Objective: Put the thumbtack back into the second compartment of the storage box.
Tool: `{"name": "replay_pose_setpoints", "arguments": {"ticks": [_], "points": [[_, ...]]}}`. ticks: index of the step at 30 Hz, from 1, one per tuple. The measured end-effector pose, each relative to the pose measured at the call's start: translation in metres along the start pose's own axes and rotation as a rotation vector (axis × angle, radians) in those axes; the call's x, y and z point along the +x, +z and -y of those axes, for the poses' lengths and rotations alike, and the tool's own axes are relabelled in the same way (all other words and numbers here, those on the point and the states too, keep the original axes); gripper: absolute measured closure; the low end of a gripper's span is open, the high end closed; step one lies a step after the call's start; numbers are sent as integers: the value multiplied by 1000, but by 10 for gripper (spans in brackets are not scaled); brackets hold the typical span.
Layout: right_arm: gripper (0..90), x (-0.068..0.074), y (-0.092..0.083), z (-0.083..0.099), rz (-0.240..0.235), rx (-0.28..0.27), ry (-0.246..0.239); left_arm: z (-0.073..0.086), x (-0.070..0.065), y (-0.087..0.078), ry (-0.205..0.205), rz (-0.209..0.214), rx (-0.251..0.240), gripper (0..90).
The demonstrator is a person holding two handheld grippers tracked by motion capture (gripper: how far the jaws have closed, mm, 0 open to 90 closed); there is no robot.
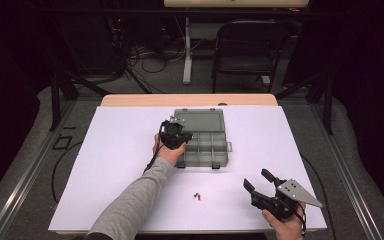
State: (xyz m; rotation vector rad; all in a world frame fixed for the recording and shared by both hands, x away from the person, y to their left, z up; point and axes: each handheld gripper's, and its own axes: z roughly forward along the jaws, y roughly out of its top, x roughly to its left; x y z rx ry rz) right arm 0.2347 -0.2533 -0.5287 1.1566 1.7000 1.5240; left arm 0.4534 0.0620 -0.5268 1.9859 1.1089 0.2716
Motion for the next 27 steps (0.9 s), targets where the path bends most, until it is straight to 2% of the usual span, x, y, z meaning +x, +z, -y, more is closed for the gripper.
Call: {"name": "replay_pose_setpoints", "arguments": {"ticks": [2,4,10,16,21,23,27], "points": [[255,0,0,0,-1,-2,1,0,-2,0,31,-11,-16,835],[255,0,0,0,-1,-1,1,0,-3,0,57,-15,-36,747],[255,0,0,0,-2,0,3,-1,-7,-2,82,-11,-87,533],[255,0,0,0,-1,5,2,-3,-5,-8,102,-31,-81,499],[255,-1,0,0,1,3,1,-5,-4,-20,96,-19,-65,466],[255,-1,0,0,2,6,1,-6,-4,-26,116,7,-65,468],[255,-1,0,0,3,8,0,-4,-5,-37,142,-5,-56,467]]}}
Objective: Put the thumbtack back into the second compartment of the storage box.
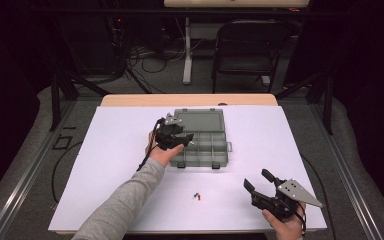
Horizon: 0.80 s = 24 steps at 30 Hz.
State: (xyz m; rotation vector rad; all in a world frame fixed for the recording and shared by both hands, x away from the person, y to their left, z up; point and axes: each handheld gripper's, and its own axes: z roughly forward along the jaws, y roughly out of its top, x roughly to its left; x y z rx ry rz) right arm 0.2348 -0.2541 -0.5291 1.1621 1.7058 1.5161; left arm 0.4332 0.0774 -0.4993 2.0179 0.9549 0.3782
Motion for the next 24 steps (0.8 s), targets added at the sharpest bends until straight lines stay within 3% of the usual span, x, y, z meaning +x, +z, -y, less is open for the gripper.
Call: {"name": "replay_pose_setpoints", "arguments": {"ticks": [2,5,10,18,24], "points": [[255,0,0,0,0,-1,-2,3,-1,-7,15,-3,16,466],[255,0,0,0,1,-5,-1,9,-2,-17,-2,55,15,468],[255,0,0,0,2,4,-2,22,-4,-34,-5,95,25,393],[253,0,1,1,1,8,-11,48,-13,-61,-7,133,-20,321],[245,1,1,1,1,9,-17,67,-21,-78,25,143,-58,321]]}}
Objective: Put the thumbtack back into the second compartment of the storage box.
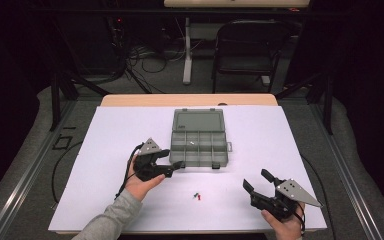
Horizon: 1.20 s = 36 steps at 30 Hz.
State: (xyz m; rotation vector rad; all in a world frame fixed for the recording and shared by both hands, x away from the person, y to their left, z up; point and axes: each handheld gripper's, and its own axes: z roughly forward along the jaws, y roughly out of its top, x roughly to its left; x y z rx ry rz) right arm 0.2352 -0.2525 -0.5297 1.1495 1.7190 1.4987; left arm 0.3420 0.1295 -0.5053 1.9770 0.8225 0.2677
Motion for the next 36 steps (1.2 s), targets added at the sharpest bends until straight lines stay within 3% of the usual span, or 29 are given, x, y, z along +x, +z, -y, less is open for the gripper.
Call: {"name": "replay_pose_setpoints", "arguments": {"ticks": [11,20,29,36], "points": [[206,3,0,1,-1,3,-49,22,-18,-11,19,37,-25,337],[192,4,-1,2,-23,-5,-65,37,-27,0,-2,73,8,366],[192,4,-1,2,-24,-5,-63,44,-39,14,21,114,56,422],[192,3,-1,2,-24,-3,-65,49,-50,24,44,135,93,520]]}}
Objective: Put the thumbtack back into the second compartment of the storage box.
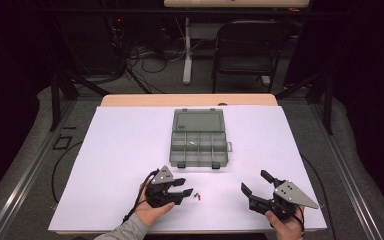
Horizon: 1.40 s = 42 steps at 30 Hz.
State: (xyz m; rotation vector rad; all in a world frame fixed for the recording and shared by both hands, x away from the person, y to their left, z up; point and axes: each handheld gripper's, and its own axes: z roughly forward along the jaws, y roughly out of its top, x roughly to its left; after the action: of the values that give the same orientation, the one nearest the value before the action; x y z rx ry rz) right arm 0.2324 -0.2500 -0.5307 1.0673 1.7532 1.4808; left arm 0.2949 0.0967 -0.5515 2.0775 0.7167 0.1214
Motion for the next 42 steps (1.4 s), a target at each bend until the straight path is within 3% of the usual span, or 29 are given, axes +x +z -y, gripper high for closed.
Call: {"name": "replay_pose_setpoints", "arguments": {"ticks": [5,11,20,42], "points": [[192,0,0,0,-2,7,-1,2,-7,7,-3,18,26,649],[192,0,0,0,-4,8,-1,5,-10,13,-11,22,53,733],[192,0,1,0,-5,10,0,6,-11,19,-8,42,83,778],[192,1,2,1,-6,21,-5,6,-11,22,9,8,95,884]]}}
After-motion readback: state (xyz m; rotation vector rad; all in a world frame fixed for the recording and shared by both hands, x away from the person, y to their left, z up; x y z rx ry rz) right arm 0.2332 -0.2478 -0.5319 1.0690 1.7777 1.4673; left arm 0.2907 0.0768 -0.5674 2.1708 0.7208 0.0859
